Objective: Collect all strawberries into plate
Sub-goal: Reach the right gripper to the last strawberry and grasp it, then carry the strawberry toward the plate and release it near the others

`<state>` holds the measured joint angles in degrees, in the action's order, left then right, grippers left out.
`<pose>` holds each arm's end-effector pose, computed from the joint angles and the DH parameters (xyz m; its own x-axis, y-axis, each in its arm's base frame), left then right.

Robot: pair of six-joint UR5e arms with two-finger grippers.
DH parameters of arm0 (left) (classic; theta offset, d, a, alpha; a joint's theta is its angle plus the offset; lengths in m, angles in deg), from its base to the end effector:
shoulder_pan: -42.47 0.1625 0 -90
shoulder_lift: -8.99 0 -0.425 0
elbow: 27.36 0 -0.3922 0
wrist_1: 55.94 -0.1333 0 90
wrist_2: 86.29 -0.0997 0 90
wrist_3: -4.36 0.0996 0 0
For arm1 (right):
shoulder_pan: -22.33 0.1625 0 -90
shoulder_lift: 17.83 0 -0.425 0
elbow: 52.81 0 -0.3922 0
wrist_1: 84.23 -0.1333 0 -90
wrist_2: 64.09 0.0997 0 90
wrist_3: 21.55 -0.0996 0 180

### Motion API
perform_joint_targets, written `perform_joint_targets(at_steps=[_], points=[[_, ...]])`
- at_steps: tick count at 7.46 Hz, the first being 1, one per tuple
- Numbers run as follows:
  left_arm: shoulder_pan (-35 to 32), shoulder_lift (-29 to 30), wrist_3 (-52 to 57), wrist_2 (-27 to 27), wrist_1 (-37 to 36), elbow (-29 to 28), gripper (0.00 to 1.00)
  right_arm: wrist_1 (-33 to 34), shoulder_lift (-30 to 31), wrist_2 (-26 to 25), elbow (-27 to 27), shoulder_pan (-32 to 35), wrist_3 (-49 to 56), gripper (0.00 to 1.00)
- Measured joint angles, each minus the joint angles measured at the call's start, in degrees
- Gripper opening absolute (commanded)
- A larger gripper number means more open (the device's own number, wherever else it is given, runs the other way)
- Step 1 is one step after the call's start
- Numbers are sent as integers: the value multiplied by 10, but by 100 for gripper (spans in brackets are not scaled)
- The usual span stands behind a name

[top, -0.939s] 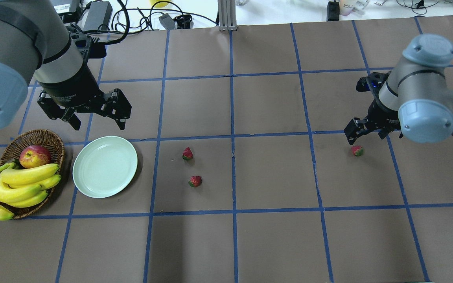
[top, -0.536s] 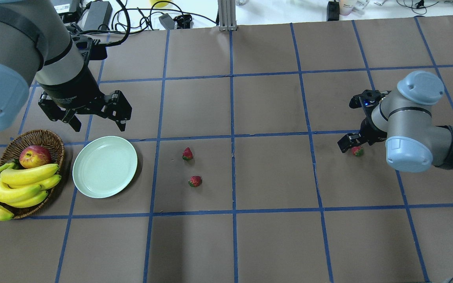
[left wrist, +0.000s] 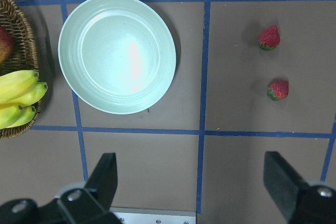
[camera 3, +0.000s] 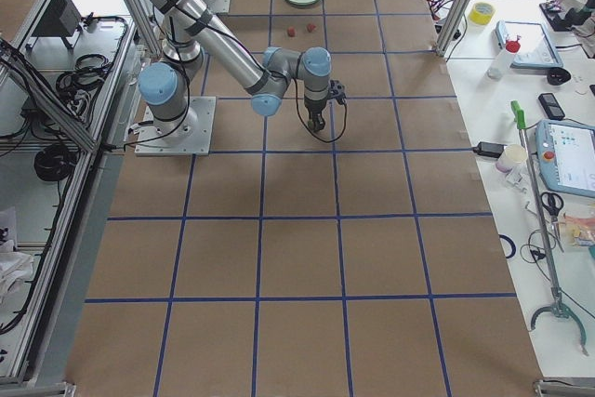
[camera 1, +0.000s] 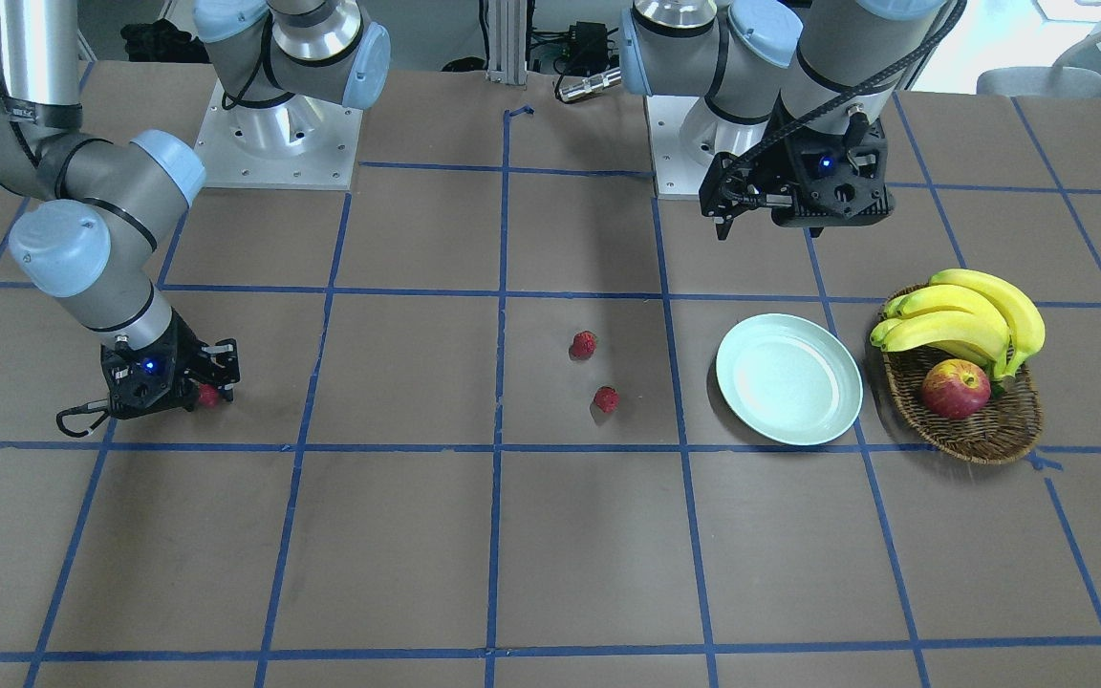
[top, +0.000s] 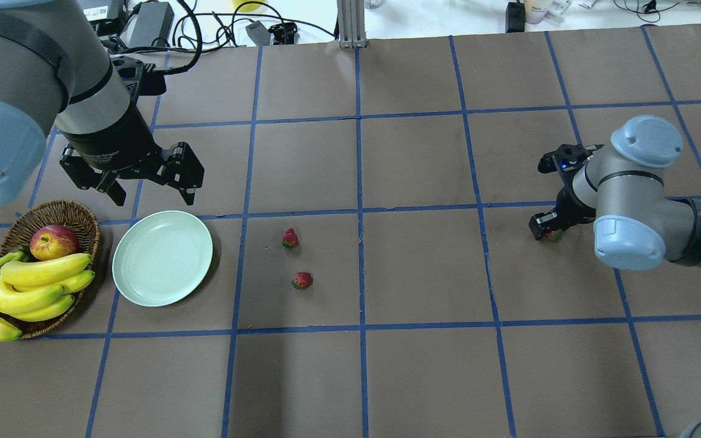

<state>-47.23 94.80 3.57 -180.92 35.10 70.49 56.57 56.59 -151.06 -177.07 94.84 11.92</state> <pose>-0.1229 -0.4522 0.4542 -0.9966 -0.0123 -0.0816 -0.0190 0.9965 0.0808 -0.0086 -0.4884 0.1744 -0.9604 -0.2763 -0.0348 -0.2747 0.9605 -0.0431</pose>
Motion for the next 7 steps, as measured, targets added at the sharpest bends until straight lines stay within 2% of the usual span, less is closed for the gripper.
perform_joint_targets(at_steps=[2, 4, 6, 7], points=[[2, -1, 1, -1, 0, -1, 100, -11, 4, 0, 7, 0, -12, 2], [4, -1, 1, -7, -1, -4, 100, -62, 11, 14, 56, 19, -91, 2], [3, -1, 1, -9, -1, -2, 100, -131, 12, 24, 142, 123, -264, 1], [3, -1, 1, -10, 0, -1, 100, -142, 1, 27, 171, 187, -360, 1]])
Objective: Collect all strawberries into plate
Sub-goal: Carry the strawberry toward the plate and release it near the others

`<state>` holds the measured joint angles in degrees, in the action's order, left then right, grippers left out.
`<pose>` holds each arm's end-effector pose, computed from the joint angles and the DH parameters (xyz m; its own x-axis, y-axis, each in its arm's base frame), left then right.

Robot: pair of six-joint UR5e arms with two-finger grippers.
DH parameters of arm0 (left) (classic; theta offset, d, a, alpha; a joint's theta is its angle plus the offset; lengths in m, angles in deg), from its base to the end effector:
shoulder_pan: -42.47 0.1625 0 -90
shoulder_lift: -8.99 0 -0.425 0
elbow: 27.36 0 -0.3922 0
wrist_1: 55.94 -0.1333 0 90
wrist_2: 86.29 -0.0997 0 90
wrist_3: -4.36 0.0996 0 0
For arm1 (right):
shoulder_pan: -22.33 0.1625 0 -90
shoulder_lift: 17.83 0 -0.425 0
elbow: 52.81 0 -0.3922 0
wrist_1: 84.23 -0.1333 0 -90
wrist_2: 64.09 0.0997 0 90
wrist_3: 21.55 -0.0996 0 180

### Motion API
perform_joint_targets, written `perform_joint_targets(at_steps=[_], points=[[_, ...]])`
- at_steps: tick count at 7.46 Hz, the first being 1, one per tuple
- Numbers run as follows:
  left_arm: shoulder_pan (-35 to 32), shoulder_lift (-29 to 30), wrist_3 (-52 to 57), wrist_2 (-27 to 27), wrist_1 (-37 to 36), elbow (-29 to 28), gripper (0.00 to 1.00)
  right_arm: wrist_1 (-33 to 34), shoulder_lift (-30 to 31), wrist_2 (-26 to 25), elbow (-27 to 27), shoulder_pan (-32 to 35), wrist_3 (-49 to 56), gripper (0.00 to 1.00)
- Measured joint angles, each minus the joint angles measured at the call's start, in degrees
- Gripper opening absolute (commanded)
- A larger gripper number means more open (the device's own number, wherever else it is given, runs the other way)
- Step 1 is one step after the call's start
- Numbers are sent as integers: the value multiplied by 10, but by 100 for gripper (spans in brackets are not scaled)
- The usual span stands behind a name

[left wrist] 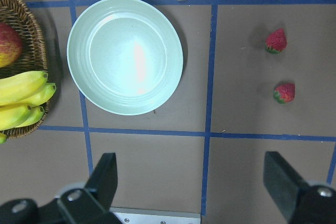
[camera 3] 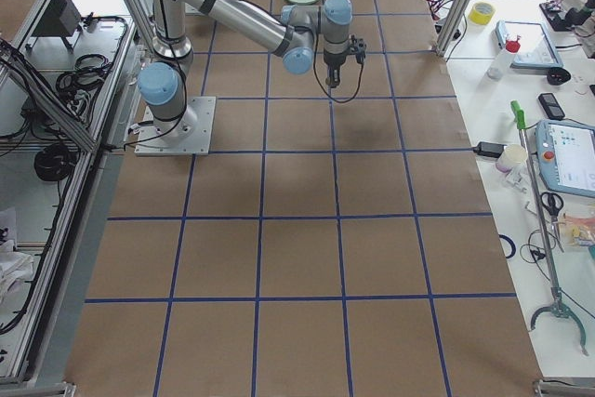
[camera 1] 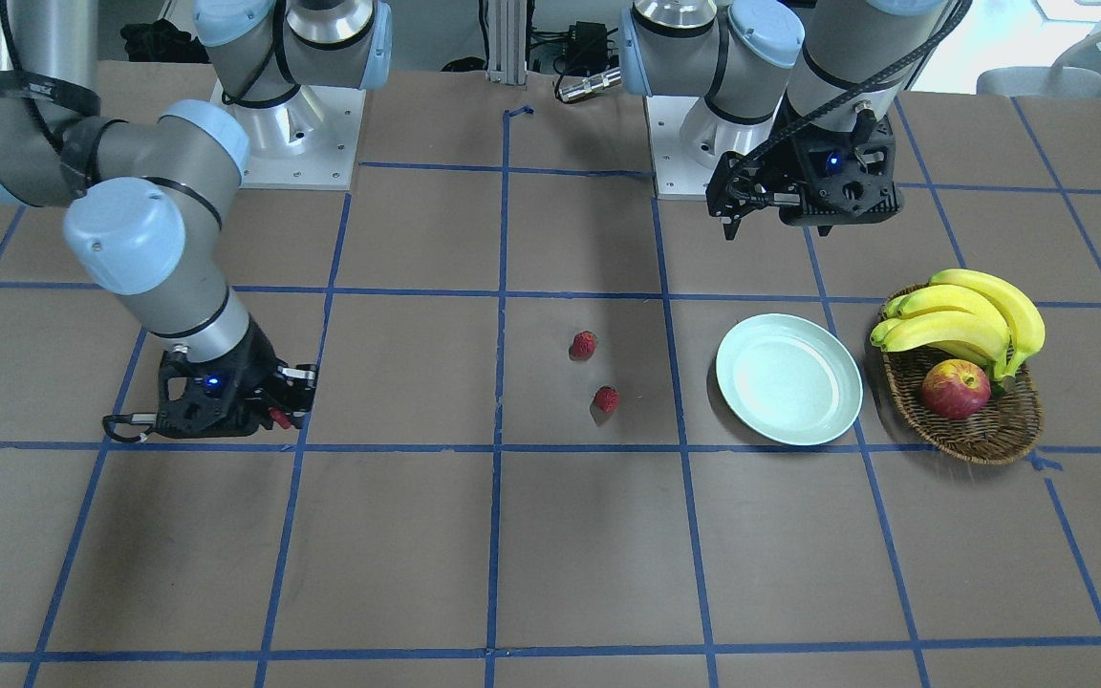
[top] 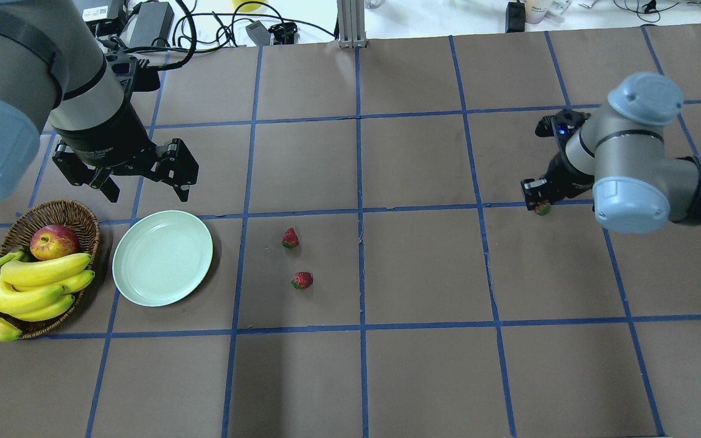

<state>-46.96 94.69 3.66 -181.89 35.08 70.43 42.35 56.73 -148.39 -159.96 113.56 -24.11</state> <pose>-0.1191 -0.4524 0.4558 -0.9951 -0.0144 -0.0982 -0.0221 0.9968 0.0774 0.1550 -0.5467 0.2690 -0.9946 0.0163 -0.1021 0.0230 0.9976 -0.0651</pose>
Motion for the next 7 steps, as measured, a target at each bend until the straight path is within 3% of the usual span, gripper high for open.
perform_joint_targets(at_steps=[3, 5, 6, 7], points=[[-1, 0, 0, -1, 0, 0, 100, 21, -68, -3, 47, 169, -235, 0], [-1, 0, 0, 0, 0, 1, 100, 50, -108, -5, 70, 226, -312, 6], [-1, 0, 0, -1, 0, 1, 100, 72, -128, -4, 76, 243, -339, 16], [-1, 0, 0, 0, 0, 1, 100, 95, -143, 0, 79, 250, -359, 65]])
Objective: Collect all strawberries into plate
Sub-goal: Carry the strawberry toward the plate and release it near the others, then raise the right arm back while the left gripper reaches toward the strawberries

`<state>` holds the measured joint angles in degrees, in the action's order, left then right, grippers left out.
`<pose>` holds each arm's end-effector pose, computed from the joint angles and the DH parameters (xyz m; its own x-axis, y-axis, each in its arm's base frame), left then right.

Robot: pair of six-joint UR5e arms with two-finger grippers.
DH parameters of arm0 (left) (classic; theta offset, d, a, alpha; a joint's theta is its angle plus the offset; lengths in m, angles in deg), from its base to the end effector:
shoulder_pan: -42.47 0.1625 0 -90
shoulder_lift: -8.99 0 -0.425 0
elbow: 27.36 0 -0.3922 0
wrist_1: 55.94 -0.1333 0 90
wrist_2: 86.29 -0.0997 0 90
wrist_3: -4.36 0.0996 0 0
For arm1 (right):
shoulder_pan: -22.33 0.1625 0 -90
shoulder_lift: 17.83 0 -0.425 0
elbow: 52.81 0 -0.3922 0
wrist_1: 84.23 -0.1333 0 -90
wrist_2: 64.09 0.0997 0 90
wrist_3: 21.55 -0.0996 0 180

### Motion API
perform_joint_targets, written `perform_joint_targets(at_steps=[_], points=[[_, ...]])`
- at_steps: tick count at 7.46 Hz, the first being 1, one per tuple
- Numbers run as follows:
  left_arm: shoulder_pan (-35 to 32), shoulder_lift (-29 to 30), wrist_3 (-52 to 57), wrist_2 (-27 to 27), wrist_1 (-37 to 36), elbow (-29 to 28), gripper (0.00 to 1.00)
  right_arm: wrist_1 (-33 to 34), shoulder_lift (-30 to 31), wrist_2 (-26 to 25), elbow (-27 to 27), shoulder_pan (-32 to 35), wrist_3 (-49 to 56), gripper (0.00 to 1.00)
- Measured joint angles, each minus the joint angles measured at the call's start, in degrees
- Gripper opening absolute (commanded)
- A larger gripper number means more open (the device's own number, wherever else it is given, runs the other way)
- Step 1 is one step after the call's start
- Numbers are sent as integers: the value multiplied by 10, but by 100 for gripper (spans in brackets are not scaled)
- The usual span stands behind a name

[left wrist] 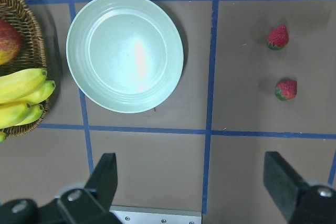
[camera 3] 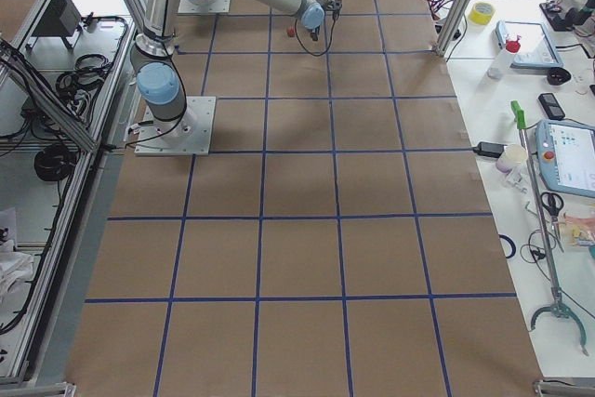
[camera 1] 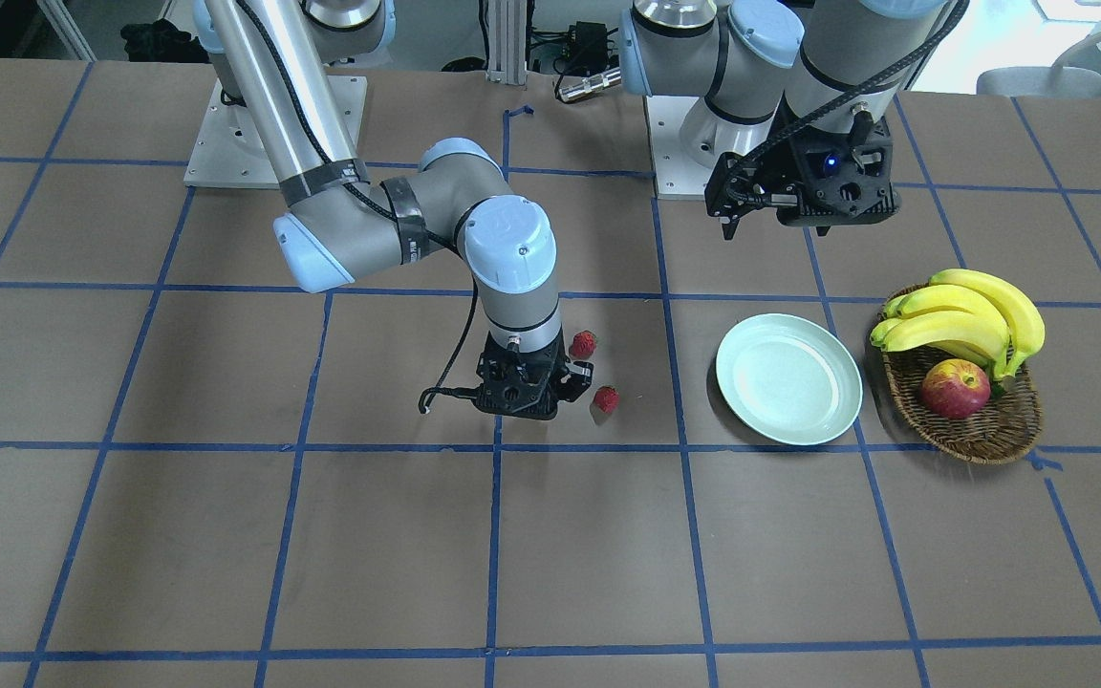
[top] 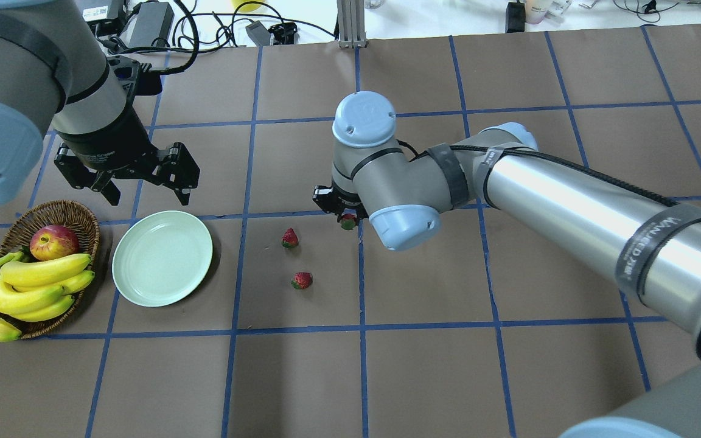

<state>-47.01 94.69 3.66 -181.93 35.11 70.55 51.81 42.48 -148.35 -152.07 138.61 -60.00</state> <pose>-0.1194 -0.4520 0.4547 -0.9950 -0.0132 -0.0989 -0.0212 0.9966 0.0800 0.4059 -0.4985 0.1991 -0.9676 0.1996 -0.1545 0.2073 0.9777 -0.0349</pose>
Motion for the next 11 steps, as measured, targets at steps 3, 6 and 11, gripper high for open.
perform_joint_targets(at_steps=[3, 6, 11], points=[[1, 0, 0, 1, -1, 0, 100, 13, -11, -3, -3, 4, -19, 100], [1, 0, 0, 1, -1, 0, 100, -92, 59, -5, 2, -30, 38, 100], [2, 7, 1, 0, 0, 1, 100, -495, 208, -21, 193, -265, 347, 100]])
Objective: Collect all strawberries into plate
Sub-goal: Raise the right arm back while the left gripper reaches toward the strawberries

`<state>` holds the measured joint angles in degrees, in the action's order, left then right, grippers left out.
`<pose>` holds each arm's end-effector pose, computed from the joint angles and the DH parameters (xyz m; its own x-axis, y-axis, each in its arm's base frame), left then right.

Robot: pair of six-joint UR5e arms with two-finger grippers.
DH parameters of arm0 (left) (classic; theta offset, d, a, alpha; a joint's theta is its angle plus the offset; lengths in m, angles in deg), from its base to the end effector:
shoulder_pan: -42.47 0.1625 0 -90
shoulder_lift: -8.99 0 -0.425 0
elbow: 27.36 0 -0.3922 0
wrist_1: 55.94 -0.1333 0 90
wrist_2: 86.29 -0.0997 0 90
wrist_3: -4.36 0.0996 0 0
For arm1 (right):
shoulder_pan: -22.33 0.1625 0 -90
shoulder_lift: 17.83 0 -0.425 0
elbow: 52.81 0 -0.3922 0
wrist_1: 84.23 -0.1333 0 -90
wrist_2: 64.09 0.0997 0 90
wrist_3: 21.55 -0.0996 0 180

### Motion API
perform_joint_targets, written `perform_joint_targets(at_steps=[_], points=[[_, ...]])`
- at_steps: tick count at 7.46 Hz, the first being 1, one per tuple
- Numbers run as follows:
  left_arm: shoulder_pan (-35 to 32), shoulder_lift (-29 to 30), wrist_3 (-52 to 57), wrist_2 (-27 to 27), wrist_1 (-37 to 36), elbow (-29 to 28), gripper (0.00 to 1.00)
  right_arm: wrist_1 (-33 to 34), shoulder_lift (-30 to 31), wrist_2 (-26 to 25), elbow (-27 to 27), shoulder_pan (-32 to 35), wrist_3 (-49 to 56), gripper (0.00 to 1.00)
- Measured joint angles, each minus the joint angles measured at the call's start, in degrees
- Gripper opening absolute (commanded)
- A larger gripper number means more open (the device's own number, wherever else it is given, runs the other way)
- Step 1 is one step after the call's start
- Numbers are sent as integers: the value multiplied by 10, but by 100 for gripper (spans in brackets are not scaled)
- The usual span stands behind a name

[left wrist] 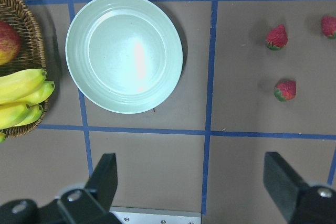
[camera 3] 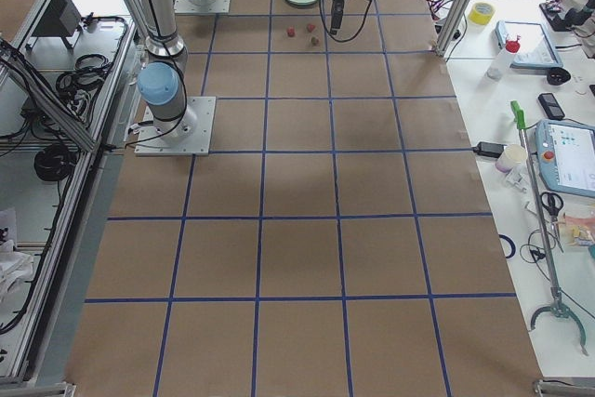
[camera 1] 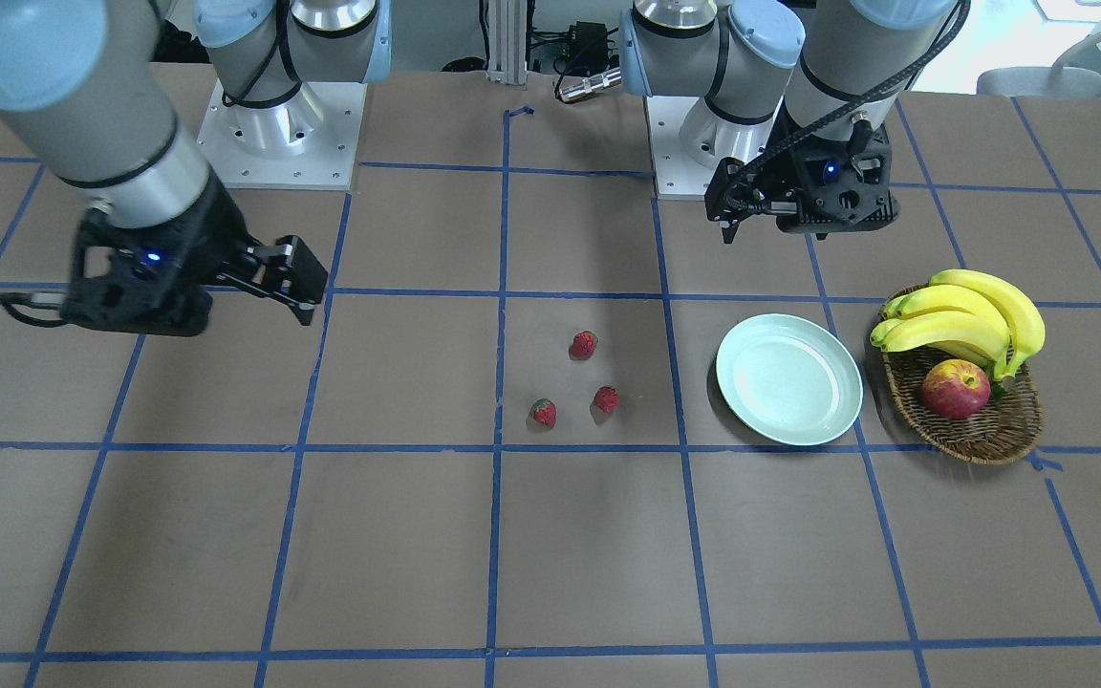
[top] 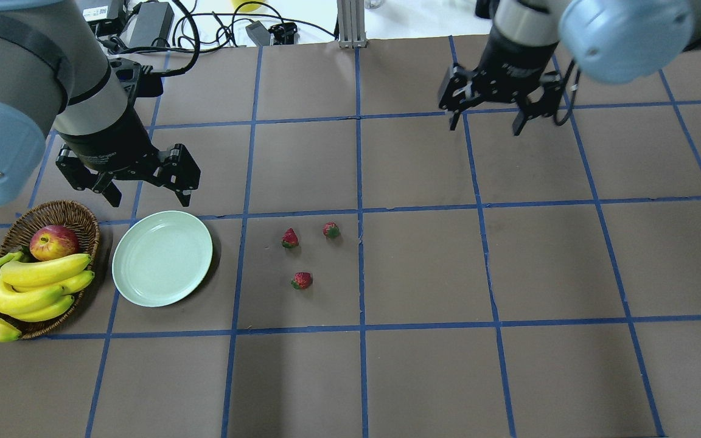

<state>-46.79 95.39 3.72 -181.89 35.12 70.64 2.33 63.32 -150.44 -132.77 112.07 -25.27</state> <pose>-0.1177 -0.4557 0.4484 -0.9951 -0.0147 -0.0982 -0.0240 0.9953 0.0941 0.1371 -0.5538 0.4873 -0.9956 0.0718 -0.0609 0.0693 0.9967 0.0433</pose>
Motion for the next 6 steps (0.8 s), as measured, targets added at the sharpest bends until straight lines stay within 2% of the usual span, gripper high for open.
perform_joint_targets(at_steps=[1, 3, 6], points=[[2, 7, -1, 1, -1, 2, 100, -25, 20, -14, 29, -22, 51, 100], [4, 33, -26, 12, -51, 26, 100, -21, 51, -17, 37, -53, 108, 100], [0, 92, -88, 85, -236, 107, 100, -11, 74, -28, -8, -63, 120, 100]])
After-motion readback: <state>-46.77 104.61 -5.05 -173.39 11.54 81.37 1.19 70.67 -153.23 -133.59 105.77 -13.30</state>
